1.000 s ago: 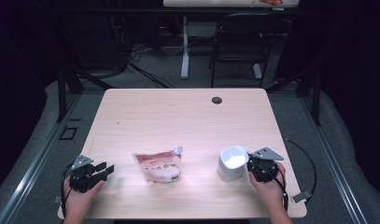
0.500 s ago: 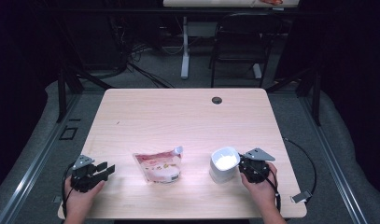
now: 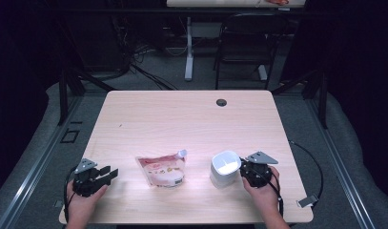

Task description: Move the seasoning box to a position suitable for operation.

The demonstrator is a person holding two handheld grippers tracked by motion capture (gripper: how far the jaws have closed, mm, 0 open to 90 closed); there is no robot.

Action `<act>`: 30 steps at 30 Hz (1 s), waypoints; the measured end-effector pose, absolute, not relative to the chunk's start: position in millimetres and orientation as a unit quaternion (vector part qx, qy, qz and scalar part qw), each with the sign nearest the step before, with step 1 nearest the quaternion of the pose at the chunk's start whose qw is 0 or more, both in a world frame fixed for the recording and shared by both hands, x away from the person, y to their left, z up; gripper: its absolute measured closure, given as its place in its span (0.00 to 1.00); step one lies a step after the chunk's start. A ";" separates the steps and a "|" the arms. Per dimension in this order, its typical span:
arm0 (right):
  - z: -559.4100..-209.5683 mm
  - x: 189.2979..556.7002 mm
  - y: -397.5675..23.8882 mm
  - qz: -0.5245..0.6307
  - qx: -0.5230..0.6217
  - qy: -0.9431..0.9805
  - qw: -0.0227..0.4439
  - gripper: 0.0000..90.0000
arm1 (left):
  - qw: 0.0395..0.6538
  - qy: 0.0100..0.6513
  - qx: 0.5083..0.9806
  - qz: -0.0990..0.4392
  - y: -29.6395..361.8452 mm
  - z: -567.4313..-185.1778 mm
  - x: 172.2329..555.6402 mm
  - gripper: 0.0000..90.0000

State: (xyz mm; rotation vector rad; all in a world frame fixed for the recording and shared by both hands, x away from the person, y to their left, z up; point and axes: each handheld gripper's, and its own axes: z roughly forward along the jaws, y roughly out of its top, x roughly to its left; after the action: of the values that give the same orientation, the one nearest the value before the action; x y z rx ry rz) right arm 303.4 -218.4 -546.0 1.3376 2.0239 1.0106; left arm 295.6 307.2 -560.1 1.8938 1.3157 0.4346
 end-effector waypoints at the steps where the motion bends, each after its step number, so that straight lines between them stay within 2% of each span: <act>1: -545.8 302.7 -219.2 0.376 0.493 0.745 0.247 0.89 | 0.387 0.517 0.745 0.169 307.4 -559.9 295.4 0.66; 8: -542.9 292.7 -227.4 0.386 0.486 0.751 0.227 0.86 | 0.390 0.518 0.742 0.169 307.9 -560.1 295.5 0.66; 30: -538.4 266.8 -223.4 0.384 0.471 0.767 0.206 0.90 | 0.396 0.500 0.752 0.164 301.5 -554.8 294.6 0.67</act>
State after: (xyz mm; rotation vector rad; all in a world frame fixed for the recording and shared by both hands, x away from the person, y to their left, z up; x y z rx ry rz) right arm 266.8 -223.4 -538.4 1.3114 2.1383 1.0702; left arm 294.6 301.5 -554.8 1.9071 1.2686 0.4163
